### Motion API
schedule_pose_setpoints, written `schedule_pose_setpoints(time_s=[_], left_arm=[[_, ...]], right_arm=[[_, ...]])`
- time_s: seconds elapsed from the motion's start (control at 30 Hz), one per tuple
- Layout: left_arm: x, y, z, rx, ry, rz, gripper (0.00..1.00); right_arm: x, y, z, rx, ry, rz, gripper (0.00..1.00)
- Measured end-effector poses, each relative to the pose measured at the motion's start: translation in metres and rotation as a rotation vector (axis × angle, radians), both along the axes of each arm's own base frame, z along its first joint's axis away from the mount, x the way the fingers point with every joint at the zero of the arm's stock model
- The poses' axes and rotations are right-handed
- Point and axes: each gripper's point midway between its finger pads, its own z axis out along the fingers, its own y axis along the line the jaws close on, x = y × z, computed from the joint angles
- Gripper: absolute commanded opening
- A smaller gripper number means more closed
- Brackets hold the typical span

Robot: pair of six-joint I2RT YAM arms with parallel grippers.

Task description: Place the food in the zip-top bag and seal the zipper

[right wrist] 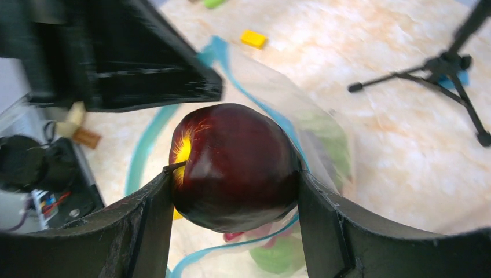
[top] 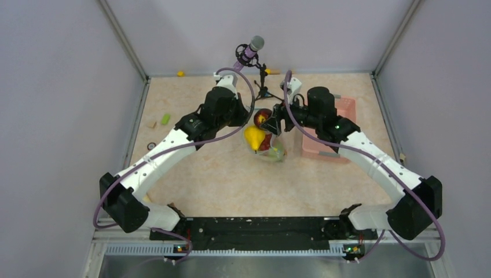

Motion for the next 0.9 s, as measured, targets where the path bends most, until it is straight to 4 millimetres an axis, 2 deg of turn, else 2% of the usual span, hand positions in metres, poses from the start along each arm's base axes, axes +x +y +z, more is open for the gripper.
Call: schedule_pose_setpoints(time_s=[0.13,0.33,0.43,0.63,0.9], left_arm=[[-0.002,0.000,-0.001,-0.002,0.002,-0.004,0.00],[-0.002,0.000,0.000,-0.006,-0.002,0.000,0.00],[-0.001,0.000,0.001,-0.010,-0.005,0.002,0.00],[0.002,0.002,0.001,-0.012,-0.010,0.027,0.00],[0.003,0.003,0.001,-0.023,-0.004,0.049,0.00]], right_arm=[[0.015,-0.011,-0.022,-0.086,0.036,-0.129,0.39],[0.016,-0.018,-0.025,-0.170,0.037,-0.212,0.74],[0.015,-0.020,-0.023,-0.199,0.029,-0.233,0.84],[0.008,-0.024,-0.022,-0.219,0.028,-0.224,0.88],[-0.018,-0.019,0.011,-0.125,-0.055,-0.105,0.88]])
